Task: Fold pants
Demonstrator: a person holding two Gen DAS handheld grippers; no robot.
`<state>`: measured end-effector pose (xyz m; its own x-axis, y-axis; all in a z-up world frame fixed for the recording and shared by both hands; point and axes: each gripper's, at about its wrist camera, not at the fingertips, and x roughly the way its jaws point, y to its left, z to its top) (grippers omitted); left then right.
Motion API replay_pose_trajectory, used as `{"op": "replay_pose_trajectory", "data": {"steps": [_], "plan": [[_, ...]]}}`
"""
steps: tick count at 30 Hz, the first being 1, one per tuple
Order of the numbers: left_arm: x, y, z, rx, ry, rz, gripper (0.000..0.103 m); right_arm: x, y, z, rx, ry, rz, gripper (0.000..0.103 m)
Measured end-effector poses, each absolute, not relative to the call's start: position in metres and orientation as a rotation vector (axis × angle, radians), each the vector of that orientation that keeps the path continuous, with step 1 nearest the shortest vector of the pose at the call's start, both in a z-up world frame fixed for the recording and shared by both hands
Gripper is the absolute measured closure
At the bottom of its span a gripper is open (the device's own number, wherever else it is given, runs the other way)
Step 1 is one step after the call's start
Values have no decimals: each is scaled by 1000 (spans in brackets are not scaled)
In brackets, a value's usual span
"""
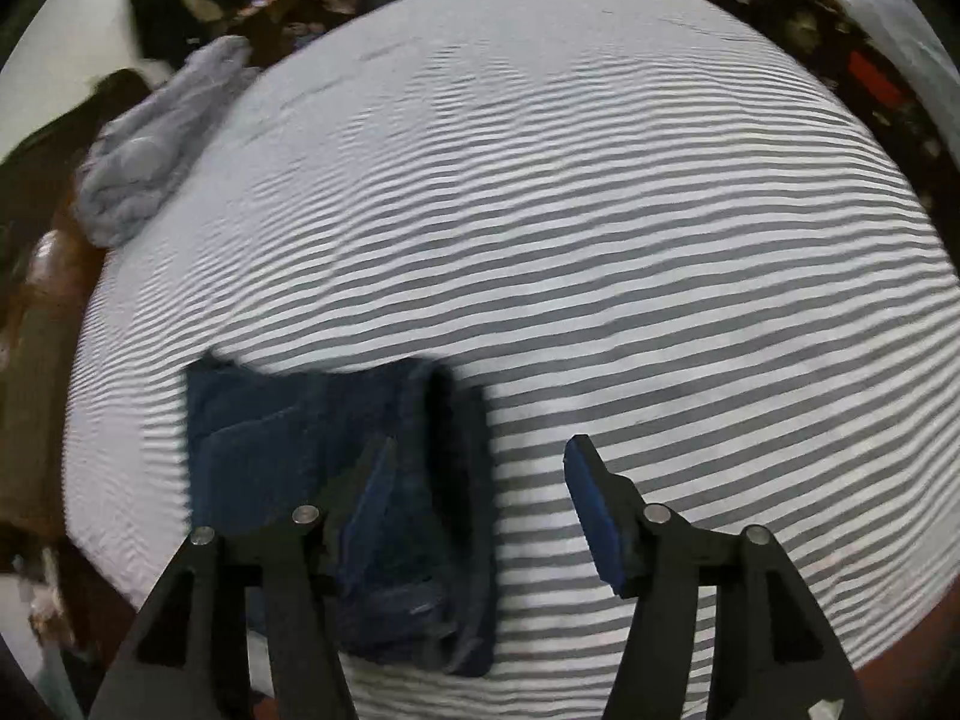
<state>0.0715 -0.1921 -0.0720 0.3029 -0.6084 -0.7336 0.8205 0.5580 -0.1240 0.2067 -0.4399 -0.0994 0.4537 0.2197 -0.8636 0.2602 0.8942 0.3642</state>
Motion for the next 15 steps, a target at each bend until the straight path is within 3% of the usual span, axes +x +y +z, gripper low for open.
{"op": "replay_pose_trajectory", "data": {"steps": [5,9,10,11,12,15], "plan": [[127,-129,-74,149,887,-679,16,219,-389,-115,576,1130,138,61],[150,-112,-93,150,900,-486,16,226,-368,-145,588,1165,122,65],[153,-115,-105,213,906,-431,16,225,-366,-152,555,1178,88,73],[154,-119,-122,295,931,-395,16,222,-362,-162,491,1204,32,92],[156,-119,-131,340,951,-383,15,219,-363,-168,448,1222,5,100],[149,-116,-153,347,928,-389,15,205,-370,-181,445,1232,24,103]]}}
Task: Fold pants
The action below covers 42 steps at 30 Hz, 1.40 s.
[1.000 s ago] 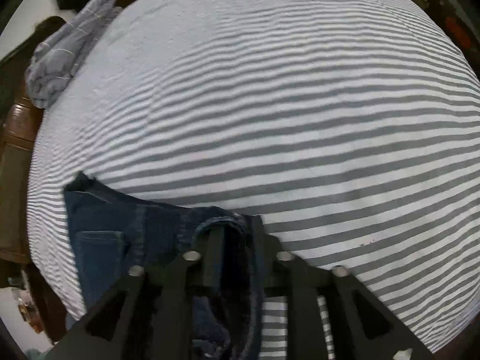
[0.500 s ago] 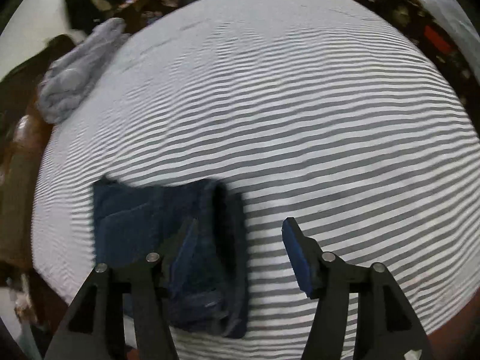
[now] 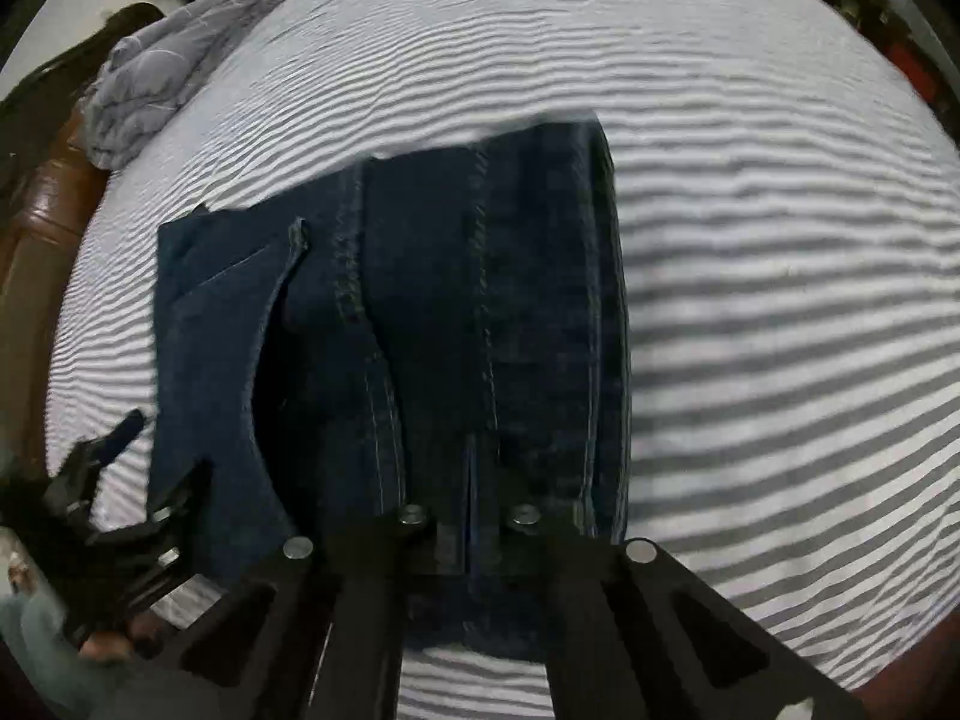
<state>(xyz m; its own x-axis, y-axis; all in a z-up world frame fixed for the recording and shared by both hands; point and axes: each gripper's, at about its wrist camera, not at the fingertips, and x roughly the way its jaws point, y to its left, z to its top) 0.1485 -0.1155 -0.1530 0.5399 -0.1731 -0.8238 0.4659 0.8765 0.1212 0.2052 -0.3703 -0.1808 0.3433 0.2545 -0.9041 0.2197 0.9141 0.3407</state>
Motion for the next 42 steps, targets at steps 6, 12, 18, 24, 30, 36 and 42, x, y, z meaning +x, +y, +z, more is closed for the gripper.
{"op": "replay_pose_trajectory", "data": {"steps": [6,12,18,24,30,36,42], "plan": [[165,-93,-150,179,1033,-408,15,207,-370,-176,456,1236,68,92],[185,-48,-118,28,1001,-457,14,187,-407,-158,592,1118,111,40],[223,-9,-140,-228,1127,-407,14,172,-449,-199,771,1161,214,40],[231,4,-167,-311,1176,-385,14,178,-452,-224,856,1099,315,40],[230,-18,-168,-227,1130,-431,12,197,-437,-247,859,1089,453,39],[220,-63,-168,-155,1144,-541,18,210,-432,-253,881,1066,459,55],[213,-61,-167,-102,1118,-535,23,218,-429,-256,879,1097,467,54]]}}
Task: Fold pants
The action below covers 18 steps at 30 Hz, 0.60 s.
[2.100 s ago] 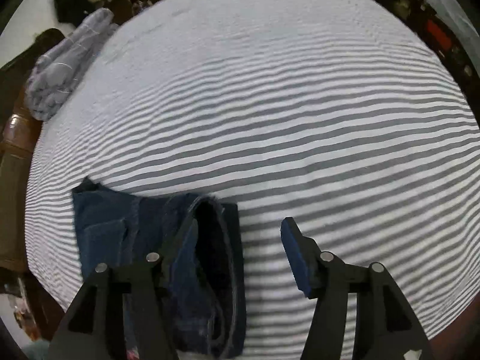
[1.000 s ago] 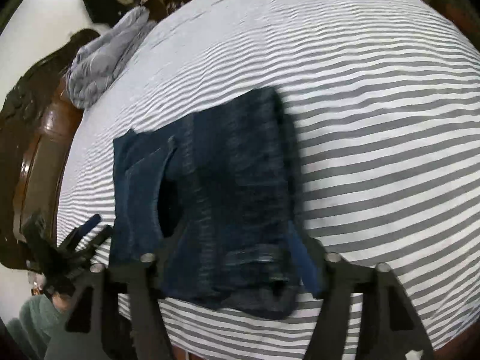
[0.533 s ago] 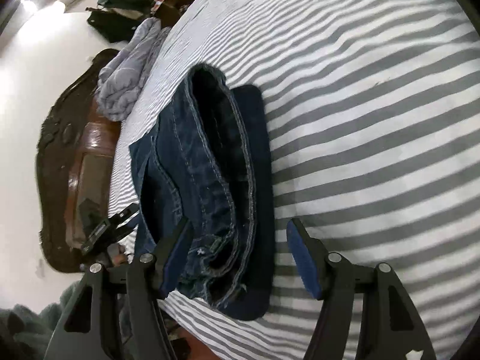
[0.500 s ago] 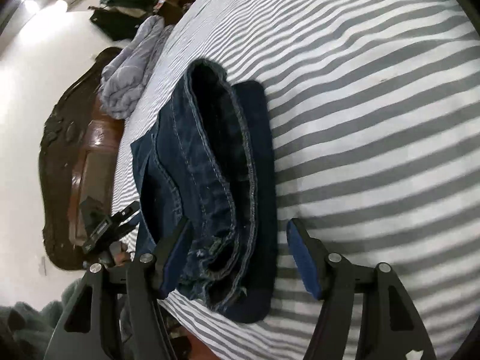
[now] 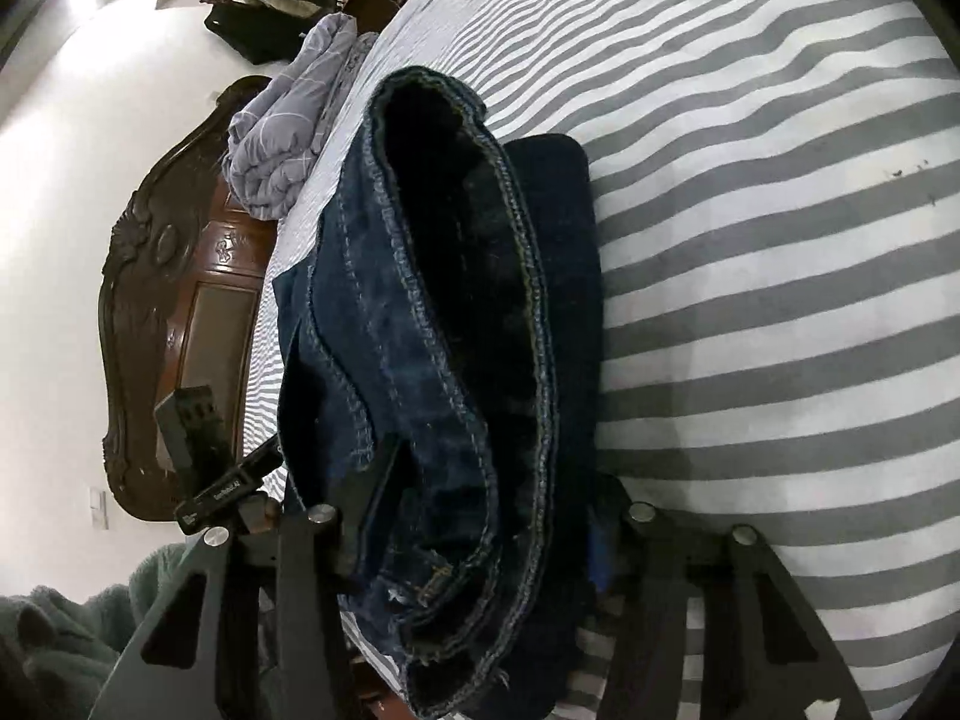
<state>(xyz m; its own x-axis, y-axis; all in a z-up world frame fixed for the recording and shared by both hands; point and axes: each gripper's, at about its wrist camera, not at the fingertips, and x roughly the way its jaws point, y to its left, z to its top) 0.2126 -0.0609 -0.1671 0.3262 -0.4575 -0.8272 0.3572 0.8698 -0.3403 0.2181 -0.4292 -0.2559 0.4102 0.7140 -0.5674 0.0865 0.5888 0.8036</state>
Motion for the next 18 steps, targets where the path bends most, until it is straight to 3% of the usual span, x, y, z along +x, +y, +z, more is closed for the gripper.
{"op": "replay_pose_trajectory", "data": {"steps": [8,13,18], "plan": [[211,-65,-164,-56,1131,-496,27,220,-418,-247,816,1101,435,52],[207,-70,-156,-34,1109,-484,50,216,-418,-244,803,1078,416,58],[207,-78,-154,-3,1089,-470,59,219,-415,-247,825,1082,379,52]]}}
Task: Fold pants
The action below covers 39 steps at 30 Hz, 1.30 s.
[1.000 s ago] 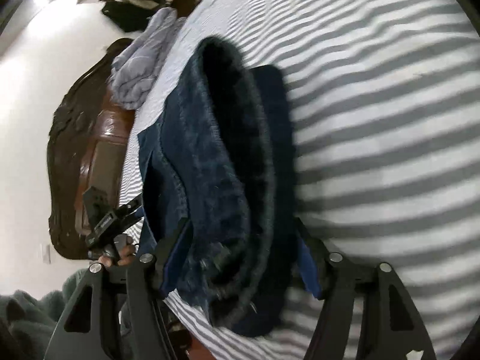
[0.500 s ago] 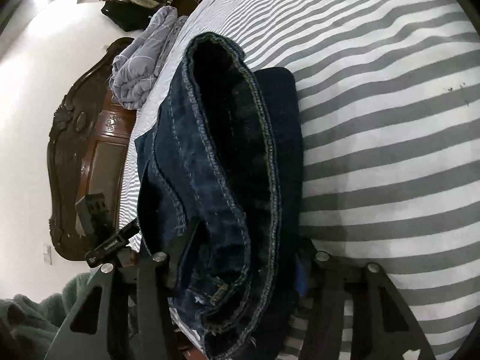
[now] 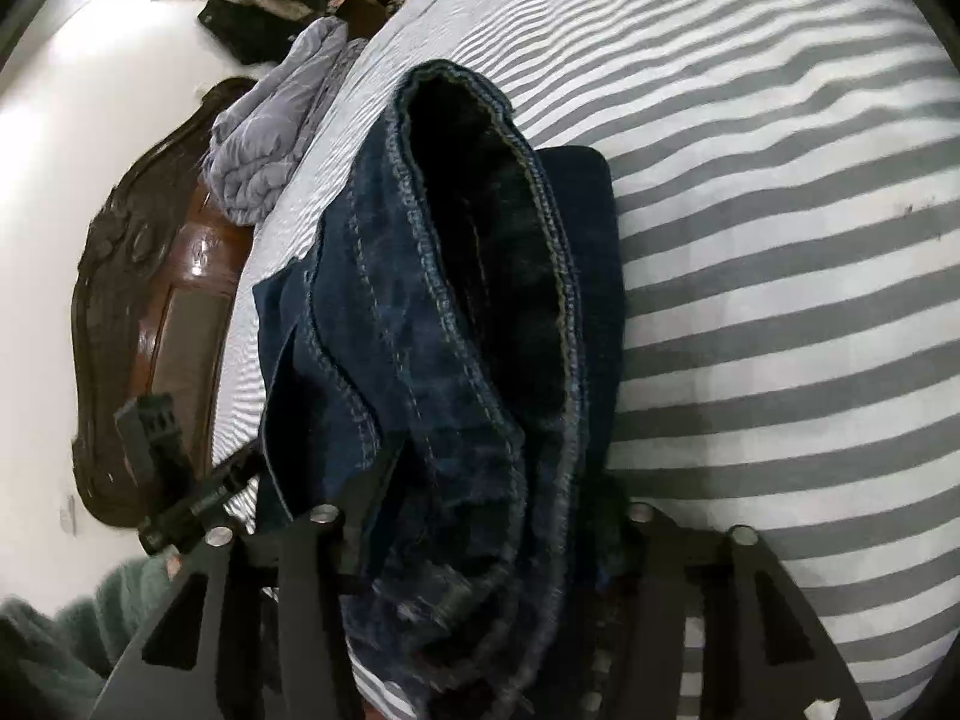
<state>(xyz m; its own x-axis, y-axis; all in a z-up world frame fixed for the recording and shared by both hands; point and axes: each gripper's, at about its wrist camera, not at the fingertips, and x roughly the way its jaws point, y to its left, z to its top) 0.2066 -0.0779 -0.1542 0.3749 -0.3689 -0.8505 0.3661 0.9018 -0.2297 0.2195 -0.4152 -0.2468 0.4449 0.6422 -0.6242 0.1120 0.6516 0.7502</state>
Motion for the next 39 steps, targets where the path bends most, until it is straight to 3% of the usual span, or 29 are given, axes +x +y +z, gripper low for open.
{"op": "replay_pose_trajectory", "data": {"steps": [7,15,24,26,28,30,34,39], "plan": [[209,-61,-145,-56,1096,-493,73,209,-414,-226,832,1044,333,74],[214,-59,-139,-59,1103,-497,77,206,-412,-210,779,1046,304,76],[224,-47,-145,-94,1173,-576,64,217,-418,-231,744,1118,402,61],[223,-46,-146,-83,1158,-594,62,220,-419,-235,737,1123,409,61],[225,-51,-152,-64,1165,-574,51,220,-419,-238,749,1110,414,62],[228,-53,-158,-92,1169,-569,51,217,-419,-238,763,1097,412,65],[222,-61,-148,-81,1113,-551,72,210,-417,-227,766,1064,377,74],[221,-56,-129,-149,1096,-571,85,204,-412,-202,765,1026,363,77]]}}
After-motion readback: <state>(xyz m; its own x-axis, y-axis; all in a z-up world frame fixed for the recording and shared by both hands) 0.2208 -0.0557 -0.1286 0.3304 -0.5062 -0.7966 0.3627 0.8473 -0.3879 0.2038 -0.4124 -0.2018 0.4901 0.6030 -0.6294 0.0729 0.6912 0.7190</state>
